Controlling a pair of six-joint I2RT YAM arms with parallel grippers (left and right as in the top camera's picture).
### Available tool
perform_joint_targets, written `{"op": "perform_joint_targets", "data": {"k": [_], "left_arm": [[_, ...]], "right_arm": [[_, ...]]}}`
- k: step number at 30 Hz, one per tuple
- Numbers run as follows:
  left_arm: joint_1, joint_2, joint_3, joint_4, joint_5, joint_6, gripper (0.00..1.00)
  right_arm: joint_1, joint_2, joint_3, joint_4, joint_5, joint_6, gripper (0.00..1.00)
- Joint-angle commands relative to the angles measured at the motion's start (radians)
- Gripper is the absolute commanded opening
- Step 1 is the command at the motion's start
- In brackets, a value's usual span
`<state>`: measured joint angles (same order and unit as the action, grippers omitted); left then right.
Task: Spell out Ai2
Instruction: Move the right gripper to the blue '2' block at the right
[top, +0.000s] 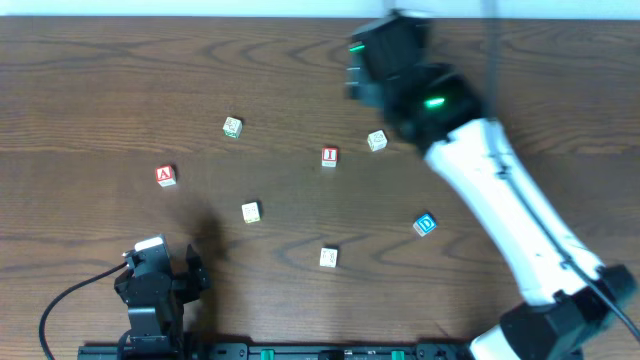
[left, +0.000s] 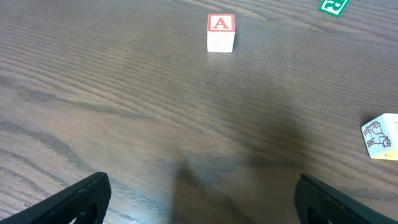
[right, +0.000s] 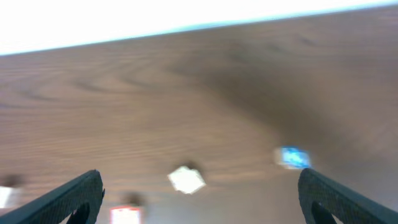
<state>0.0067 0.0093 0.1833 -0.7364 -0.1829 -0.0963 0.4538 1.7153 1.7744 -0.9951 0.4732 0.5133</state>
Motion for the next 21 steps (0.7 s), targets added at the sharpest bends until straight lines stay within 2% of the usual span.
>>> {"op": "perform_joint_targets", "data": {"k": [1,5,9,13,21], "left_arm": [[0.006,-0.006,-0.016,-0.018,-0.003,0.014,0.95],[0.006,-0.006,-0.016,-0.018,-0.003,0.014,0.95],[0.006,-0.006,-0.016,-0.018,-0.003,0.014,0.95],[0.006,-0.006,-0.016,-0.018,-0.003,0.014,0.95],[0.006,-0.006,-0.016,-0.018,-0.003,0.014,0.95]], "right_arm": [[-0.115,0.033,-0.019,-0.084,-0.06,-0.065,0.99],[-0.261,0.033,-0.086,-0.088,-0.172,-0.16,0.99],[-0.365,0.033,-0.243,0.043,-0.262,-0.206,0.98],[-0.412,0.033,-0.397,0.19,-0.264,-0.216,0.99],[-0.47,0.044,-0.591,0.448,-0.315,-0.292,0.99]]}}
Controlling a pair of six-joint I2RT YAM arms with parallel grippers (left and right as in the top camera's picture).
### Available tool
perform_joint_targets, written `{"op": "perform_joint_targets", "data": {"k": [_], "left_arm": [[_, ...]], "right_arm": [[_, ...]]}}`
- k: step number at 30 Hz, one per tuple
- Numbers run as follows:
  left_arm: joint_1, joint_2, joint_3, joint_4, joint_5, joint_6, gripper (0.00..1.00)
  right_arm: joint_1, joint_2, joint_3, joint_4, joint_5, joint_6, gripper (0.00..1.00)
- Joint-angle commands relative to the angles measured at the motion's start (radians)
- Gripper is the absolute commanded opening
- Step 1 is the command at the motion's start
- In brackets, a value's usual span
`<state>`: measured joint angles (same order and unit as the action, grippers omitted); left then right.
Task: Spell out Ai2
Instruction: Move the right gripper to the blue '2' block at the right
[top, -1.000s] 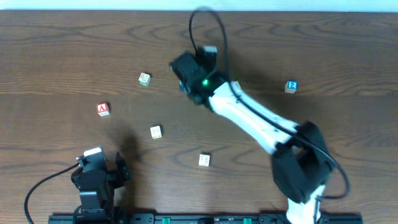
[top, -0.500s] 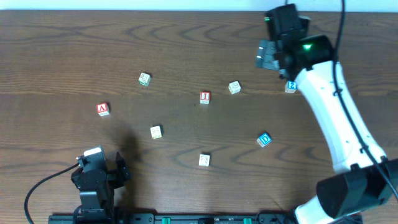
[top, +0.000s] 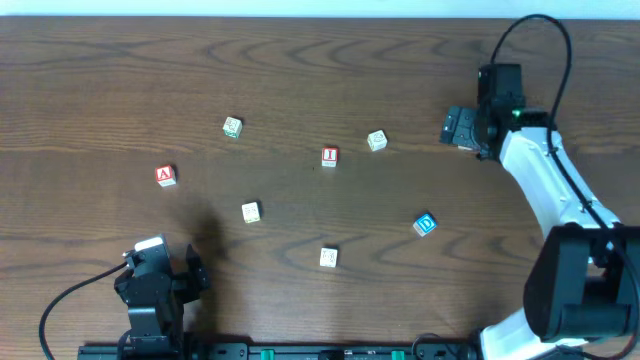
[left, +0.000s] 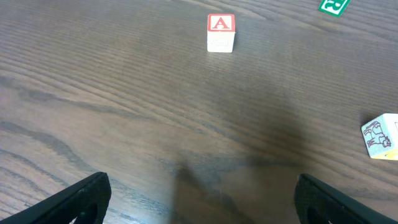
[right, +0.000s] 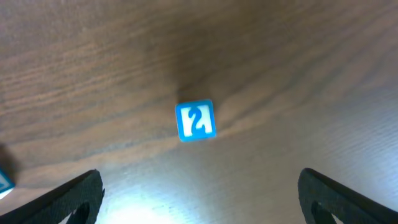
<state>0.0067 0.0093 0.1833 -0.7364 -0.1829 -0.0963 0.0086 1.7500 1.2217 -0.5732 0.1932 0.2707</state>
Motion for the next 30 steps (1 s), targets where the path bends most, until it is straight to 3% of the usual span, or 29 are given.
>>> {"op": "perform_joint_targets", "data": {"k": [1,8,23,26,30], "left_arm": [[0.006,-0.006,-0.016,-0.018,-0.003,0.014,0.95],[0.006,-0.006,-0.016,-0.018,-0.003,0.014,0.95],[0.006,-0.006,-0.016,-0.018,-0.003,0.014,0.95],[0.006,-0.006,-0.016,-0.018,-0.003,0.014,0.95],[0.006,-0.006,-0.016,-0.018,-0.003,0.014,0.95]], "right_arm": [[-0.036,0.013,-0.055,0.055,-0.048,-0.055,0.99],[-0.095,0.085,-0.084,0.137,-0.169,-0.139,0.98],[-0.098,0.188,-0.084,0.289,-0.201,-0.164,0.92],[-0.098,0.199,-0.084,0.307,-0.201,-0.164,0.89],[-0.098,0.203,-0.084,0.329,-0.198,-0.164,0.77]]}}
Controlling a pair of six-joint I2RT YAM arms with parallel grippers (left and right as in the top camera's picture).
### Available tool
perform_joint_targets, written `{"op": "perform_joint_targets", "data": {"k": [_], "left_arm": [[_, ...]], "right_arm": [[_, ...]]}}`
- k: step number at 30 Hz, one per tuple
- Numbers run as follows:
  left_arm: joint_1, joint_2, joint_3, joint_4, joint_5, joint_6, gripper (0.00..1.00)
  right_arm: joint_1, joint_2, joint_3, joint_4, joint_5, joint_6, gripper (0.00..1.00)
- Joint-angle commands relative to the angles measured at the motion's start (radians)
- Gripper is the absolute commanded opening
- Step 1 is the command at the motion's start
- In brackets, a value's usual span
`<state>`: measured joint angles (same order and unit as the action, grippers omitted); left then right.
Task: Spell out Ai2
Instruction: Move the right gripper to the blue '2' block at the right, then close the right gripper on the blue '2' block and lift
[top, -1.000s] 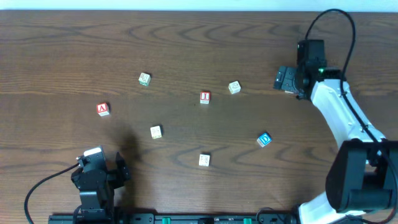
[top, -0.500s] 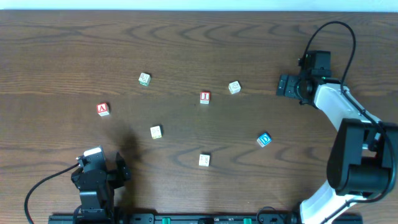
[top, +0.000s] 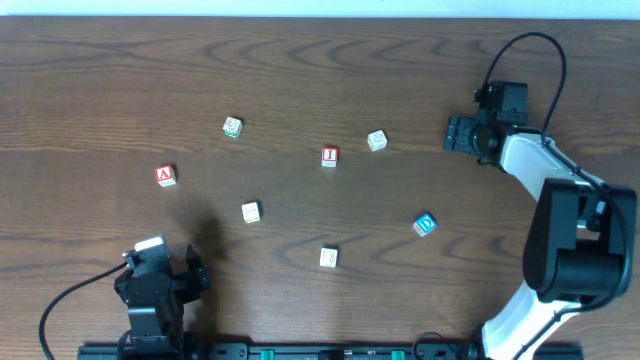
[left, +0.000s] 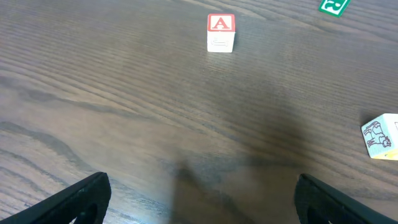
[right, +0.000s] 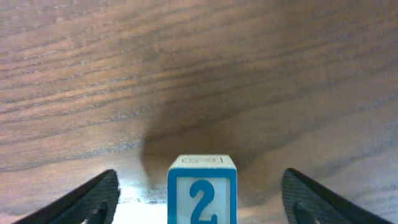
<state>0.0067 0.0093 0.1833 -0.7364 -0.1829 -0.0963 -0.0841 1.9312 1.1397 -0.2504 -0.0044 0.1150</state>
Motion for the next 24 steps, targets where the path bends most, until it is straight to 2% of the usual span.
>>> {"op": "perform_joint_targets", "data": {"k": [1,3,7,11,17,24], "left_arm": [[0.006,-0.006,-0.016,-0.018,-0.003,0.014,0.95],[0.006,-0.006,-0.016,-0.018,-0.003,0.014,0.95],[0.006,-0.006,-0.016,-0.018,-0.003,0.014,0.95],[0.006,-0.006,-0.016,-0.018,-0.003,0.014,0.95],[0.006,-0.006,-0.016,-0.018,-0.003,0.014,0.95],[0.006,-0.006,-0.016,-0.018,-0.003,0.014,0.95]], "right_arm": [[-0.005,0.023,-0.002,0.008,0.0,-0.008,0.72],[-0.005,0.029,-0.002,0.01,0.0,-0.008,0.64],[-0.002,0.039,-0.002,0.005,-0.003,-0.008,0.62],[0.0,0.046,-0.002,0.004,-0.003,-0.008,0.54],[0.0,0.047,-0.002,0.004,-0.003,-0.008,0.49],[0.0,0.047,-0.002,0.005,-0.003,-0.008,0.39]]}}
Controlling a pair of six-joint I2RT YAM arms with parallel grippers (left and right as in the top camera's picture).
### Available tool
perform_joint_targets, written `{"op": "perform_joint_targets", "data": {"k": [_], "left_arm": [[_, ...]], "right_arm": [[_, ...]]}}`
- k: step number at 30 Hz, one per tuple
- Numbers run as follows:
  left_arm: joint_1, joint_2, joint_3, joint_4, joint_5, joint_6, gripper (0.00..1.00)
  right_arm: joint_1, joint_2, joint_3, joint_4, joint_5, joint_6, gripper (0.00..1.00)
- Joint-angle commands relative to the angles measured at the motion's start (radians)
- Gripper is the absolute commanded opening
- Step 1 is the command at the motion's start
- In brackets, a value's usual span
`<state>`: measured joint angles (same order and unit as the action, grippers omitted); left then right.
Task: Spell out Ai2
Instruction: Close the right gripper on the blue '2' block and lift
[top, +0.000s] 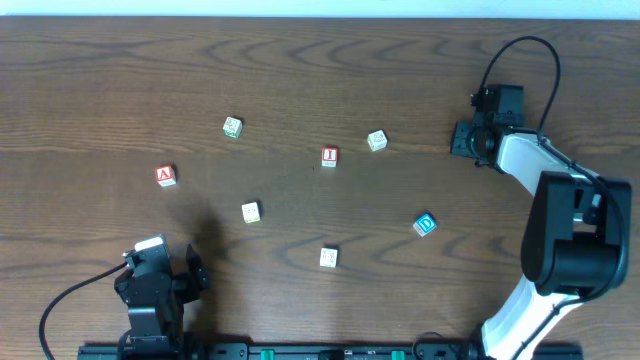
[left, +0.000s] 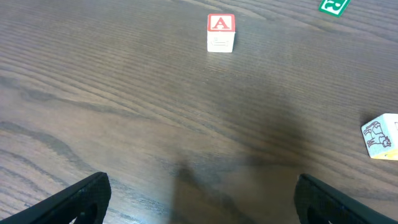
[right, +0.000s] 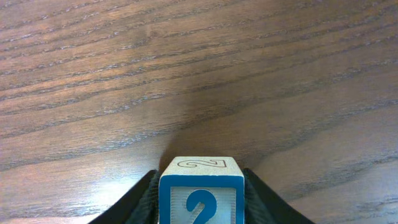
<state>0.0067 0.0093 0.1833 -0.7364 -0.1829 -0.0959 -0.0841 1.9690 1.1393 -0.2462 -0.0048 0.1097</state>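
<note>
The blue-framed "2" block (right: 201, 190) stands on the table at the far right, and my right gripper (right: 201, 198) is shut on it, one finger against each side. Overhead, the right gripper (top: 463, 137) hides that block. The red "A" block (top: 166, 175) sits at the left and shows upright as the "A" block (left: 221, 32) ahead of my left gripper (left: 202, 199), which is open and holds nothing. The red "I" block (top: 329, 156) lies near the middle. My left gripper (top: 160, 272) rests at the front left.
Other blocks lie scattered: a blue one (top: 425, 224) at the right front, pale ones at the back left (top: 232, 127), by the "I" (top: 376, 140), mid-left (top: 251, 212) and front centre (top: 328, 257). A block with an animal picture (left: 380, 137) sits right of the left gripper.
The right gripper's fingers stood wide apart either side of the "2" block; now they are shut against its sides. The left arm and the other blocks have not moved.
The right arm was first blurred over the back middle of the table, gripper open. Then it hung open above the "2" block at the far right. Then it was low with the block between open fingers, and now it is shut on it. The left arm stayed still.
</note>
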Motion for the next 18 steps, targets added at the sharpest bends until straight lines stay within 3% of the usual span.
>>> {"op": "perform_joint_targets", "data": {"k": [1,18], "left_arm": [[0.006,-0.006,-0.016,-0.018,-0.003,0.014,0.95],[0.006,-0.006,-0.016,-0.018,-0.003,0.014,0.95]], "right_arm": [[0.0,0.009,-0.002,0.0,-0.002,-0.003,0.39],[0.01,0.009,0.006,-0.008,-0.008,0.029,0.3]]}}
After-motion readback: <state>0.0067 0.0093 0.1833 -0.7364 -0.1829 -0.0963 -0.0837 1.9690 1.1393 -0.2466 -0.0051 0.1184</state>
